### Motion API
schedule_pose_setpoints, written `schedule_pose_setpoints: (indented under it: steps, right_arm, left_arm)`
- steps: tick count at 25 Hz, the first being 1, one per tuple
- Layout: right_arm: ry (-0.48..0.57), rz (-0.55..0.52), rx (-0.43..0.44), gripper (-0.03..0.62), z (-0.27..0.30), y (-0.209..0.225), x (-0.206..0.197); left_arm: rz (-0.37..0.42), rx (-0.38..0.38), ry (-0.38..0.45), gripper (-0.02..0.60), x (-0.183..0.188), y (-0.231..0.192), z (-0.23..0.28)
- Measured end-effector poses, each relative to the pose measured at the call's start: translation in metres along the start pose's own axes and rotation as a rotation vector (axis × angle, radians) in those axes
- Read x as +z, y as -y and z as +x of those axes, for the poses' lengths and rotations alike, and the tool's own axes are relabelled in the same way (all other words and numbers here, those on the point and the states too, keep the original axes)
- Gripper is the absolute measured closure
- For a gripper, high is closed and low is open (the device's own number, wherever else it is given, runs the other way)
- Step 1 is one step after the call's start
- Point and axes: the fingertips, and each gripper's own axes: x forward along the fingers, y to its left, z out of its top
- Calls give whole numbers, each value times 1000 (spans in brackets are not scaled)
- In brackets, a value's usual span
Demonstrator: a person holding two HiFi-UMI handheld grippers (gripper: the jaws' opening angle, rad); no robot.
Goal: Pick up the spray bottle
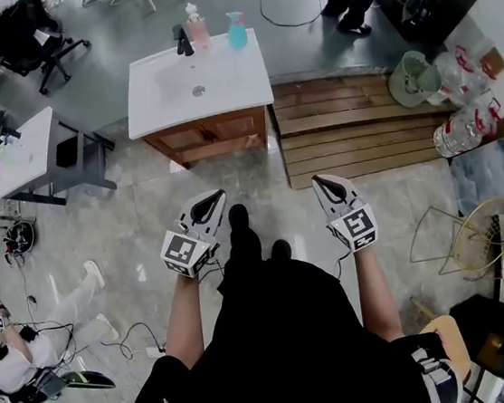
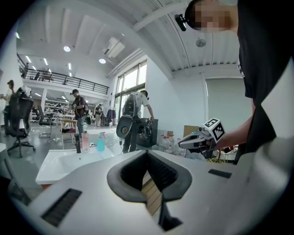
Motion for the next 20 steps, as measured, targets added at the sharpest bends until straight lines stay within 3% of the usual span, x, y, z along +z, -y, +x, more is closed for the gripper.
schedule_pose_setpoints:
  steps: [10,20]
  right_arm:
    - [-31,19,-31,577,45,19,7]
    - [-56,15,-73,577,98,39,24]
  left_arm:
    - [-7,-20,-29,560,5,-54,18]
    - [25,-72,-2,561,26,-118,41]
